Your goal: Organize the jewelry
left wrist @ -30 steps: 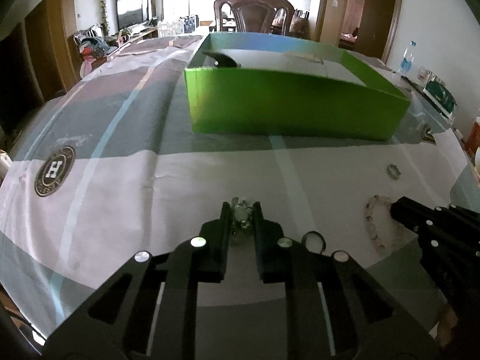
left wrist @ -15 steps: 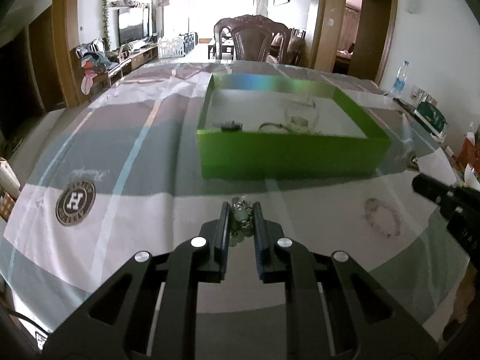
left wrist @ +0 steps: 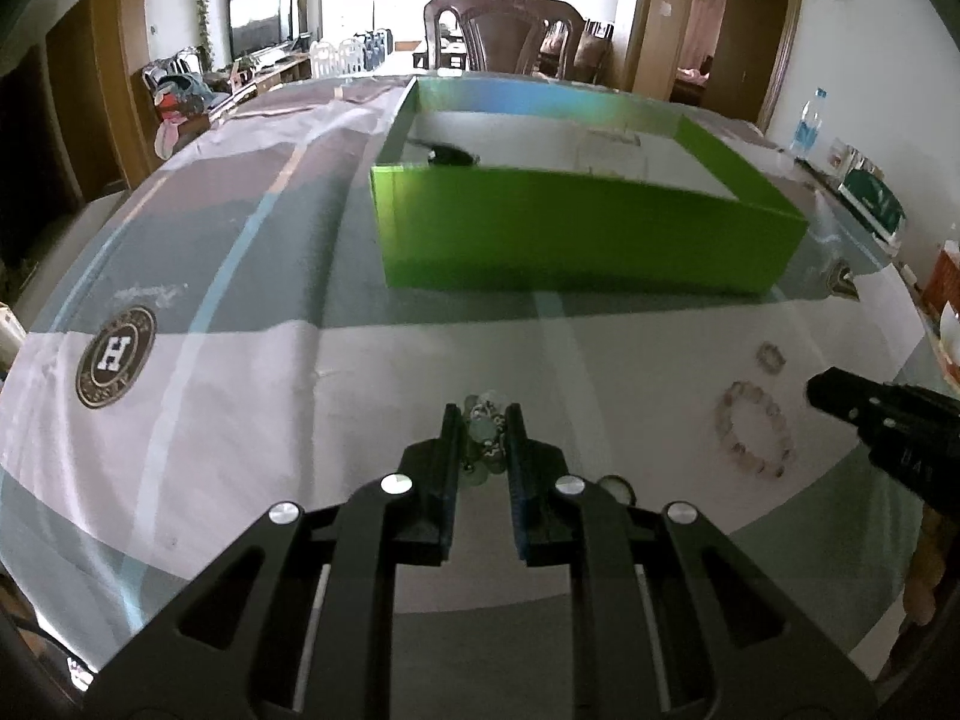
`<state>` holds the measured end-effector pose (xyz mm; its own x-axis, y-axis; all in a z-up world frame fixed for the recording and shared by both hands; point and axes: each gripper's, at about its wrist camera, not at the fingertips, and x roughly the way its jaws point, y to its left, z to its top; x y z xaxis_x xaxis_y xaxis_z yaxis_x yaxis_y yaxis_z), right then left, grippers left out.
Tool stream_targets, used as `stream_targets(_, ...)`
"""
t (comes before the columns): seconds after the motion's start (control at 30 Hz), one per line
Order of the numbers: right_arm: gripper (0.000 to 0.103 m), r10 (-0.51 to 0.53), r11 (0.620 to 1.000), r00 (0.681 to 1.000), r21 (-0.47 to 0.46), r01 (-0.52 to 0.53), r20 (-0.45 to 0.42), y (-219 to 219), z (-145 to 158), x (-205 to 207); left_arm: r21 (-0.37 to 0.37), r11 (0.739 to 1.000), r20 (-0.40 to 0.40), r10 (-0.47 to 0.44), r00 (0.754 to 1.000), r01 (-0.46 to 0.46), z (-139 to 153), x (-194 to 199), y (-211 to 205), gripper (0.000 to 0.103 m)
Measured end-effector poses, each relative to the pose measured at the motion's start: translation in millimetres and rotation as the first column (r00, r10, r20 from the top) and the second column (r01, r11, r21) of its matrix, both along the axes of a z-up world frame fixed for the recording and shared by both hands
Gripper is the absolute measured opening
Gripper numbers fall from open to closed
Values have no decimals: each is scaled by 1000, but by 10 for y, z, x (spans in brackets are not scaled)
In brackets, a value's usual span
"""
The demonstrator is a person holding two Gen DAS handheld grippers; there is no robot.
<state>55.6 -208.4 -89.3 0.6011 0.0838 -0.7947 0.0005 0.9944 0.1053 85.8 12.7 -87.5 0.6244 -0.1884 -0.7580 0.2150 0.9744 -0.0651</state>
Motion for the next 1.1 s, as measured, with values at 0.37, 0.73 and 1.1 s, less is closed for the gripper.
stream_targets(0.37,37,63,994,998,-87,-64,-17,391,-133,39,15,1000,-2,-9,1000,9,-92,-23,-70,15)
stream_targets(0.73,37,67,993,998,-95,-66,4,416,-164,18,42,999,-6,-10,1000,10,-163,-46,-101,30)
stream_targets(1.1,8,84,994,996,-65,-83,17,428,-103,-27,28,1000,7,-7,1000,7,-87,-65,-56,13)
